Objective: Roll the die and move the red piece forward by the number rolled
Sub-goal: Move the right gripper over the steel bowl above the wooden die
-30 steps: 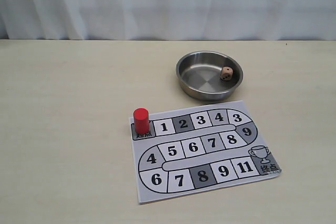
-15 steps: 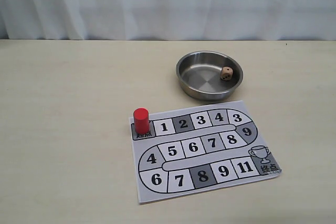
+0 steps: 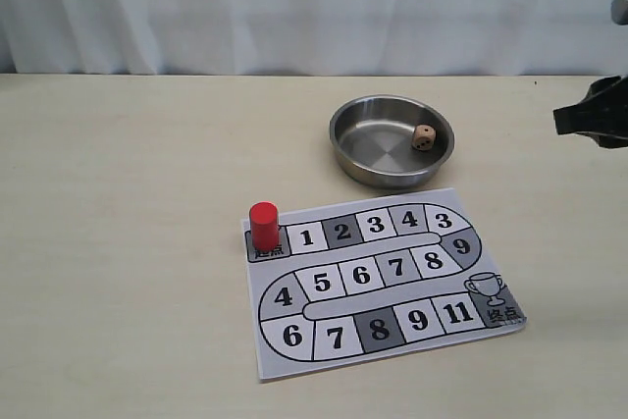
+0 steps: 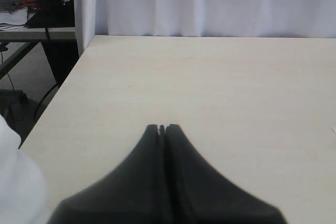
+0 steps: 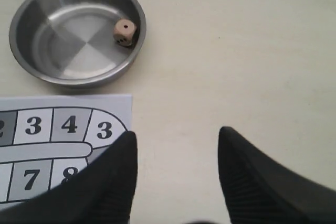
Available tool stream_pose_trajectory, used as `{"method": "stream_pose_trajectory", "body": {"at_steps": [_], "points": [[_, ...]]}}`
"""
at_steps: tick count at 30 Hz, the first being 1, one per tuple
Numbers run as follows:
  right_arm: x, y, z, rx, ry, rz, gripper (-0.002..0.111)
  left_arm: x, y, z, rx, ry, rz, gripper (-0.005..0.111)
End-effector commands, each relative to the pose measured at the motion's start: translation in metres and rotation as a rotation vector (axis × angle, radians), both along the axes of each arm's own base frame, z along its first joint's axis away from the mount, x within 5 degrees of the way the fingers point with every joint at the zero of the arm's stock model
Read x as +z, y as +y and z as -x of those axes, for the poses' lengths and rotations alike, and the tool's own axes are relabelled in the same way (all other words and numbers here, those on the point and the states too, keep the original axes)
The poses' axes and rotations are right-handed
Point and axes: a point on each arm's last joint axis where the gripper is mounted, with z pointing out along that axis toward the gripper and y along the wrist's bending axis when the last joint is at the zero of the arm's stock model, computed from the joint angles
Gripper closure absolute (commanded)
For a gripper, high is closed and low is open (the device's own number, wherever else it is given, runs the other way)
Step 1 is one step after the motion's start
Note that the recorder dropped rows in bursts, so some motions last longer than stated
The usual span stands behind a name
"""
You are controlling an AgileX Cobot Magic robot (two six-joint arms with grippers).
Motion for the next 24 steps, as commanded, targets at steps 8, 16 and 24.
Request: {"method": "stream_pose_trajectory", "body": {"at_steps": [8, 16, 24], "points": [[-0.013, 0.005, -0.064, 0.074, 0.141, 0.021, 0.062, 0.003, 0.000, 0.000, -0.008, -0.018, -0.002, 0.107], [-0.034, 0.021, -0.105, 0.186, 0.159, -0.095, 0.062, 0.003, 0.000, 0.000, -0.008, -0.018, -0.002, 0.107], [-0.050, 0.056, -0.142, 0.168, 0.189, -0.127, 0.062, 0.003, 0.000, 0.000, -0.008, -0.018, -0.002, 0.107]]}}
